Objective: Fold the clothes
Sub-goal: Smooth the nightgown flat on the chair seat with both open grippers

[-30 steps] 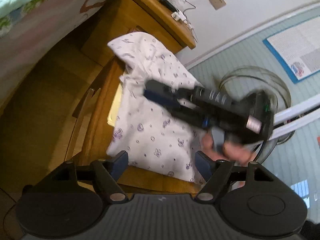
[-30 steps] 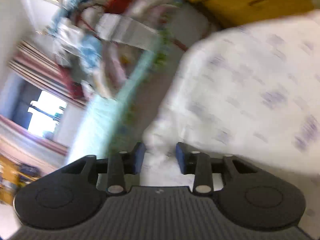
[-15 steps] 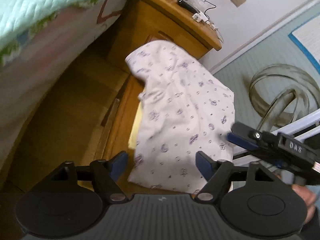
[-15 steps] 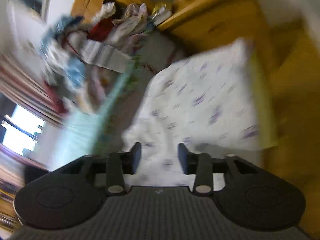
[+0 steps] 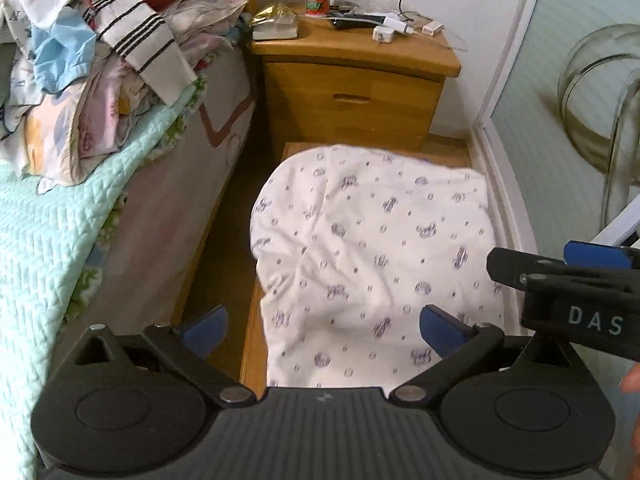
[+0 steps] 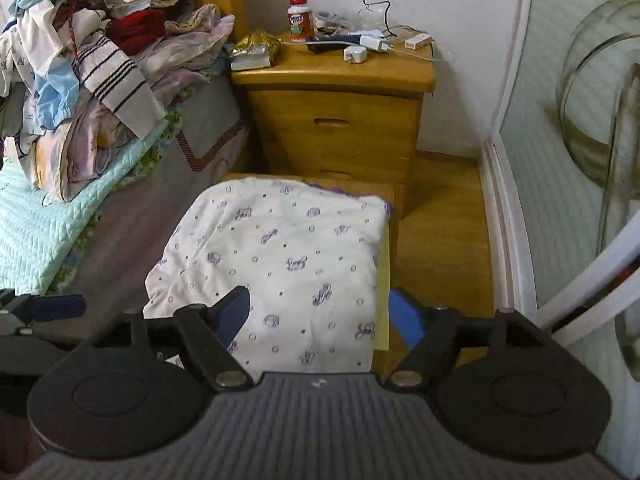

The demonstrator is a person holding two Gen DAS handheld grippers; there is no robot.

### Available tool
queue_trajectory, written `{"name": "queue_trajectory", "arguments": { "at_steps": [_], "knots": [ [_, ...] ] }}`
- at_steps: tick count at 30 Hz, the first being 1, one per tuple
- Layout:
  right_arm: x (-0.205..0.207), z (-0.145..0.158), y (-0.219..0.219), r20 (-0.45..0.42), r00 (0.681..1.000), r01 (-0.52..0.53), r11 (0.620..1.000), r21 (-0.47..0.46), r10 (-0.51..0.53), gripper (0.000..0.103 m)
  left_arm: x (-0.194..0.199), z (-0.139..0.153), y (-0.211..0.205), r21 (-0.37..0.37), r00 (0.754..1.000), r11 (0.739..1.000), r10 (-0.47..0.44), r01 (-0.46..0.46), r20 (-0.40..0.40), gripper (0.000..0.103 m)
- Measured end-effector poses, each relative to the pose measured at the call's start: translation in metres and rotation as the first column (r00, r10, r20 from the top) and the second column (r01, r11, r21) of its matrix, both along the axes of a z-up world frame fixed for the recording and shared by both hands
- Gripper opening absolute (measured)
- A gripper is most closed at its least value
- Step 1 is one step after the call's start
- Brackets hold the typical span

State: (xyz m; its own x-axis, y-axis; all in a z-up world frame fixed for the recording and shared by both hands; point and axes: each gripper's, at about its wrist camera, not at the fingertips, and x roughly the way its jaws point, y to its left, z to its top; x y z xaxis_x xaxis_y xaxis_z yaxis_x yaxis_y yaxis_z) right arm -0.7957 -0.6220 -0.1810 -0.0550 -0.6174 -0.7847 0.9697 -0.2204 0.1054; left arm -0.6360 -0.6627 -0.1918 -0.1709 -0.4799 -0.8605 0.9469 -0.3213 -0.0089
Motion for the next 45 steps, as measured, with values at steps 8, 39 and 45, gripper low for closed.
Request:
{"name": "queue_trajectory", "arguments": {
  "at_steps": [8, 39, 45],
  "knots": [
    [0.023, -0.009, 0.018, 0.009, 1.000, -0.030, 0.999, 0.027, 0.030, 0.077, 0.008, -0.011, 0.021, 0.029, 0.999, 0.999, 0.017, -0.018, 0.028, 0.102],
    [0.052, -0.009, 0.028, 0.013, 0.997, -0.070, 0.997, 0.017, 0.070, 0.077, 0.019, -0.007, 0.046, 0.039, 1.000, 0.999, -0.003, 0.003, -0.019, 0.102],
    [0.057, -0.010, 0.020, 0.016, 0.997, -0.079, 0.997, 0.012, 0.079, 0.077, 0.022, -0.010, 0.042, 0.046, 1.000, 0.999, 0.016, -0.015, -0.023, 0.102]
  ]
}}
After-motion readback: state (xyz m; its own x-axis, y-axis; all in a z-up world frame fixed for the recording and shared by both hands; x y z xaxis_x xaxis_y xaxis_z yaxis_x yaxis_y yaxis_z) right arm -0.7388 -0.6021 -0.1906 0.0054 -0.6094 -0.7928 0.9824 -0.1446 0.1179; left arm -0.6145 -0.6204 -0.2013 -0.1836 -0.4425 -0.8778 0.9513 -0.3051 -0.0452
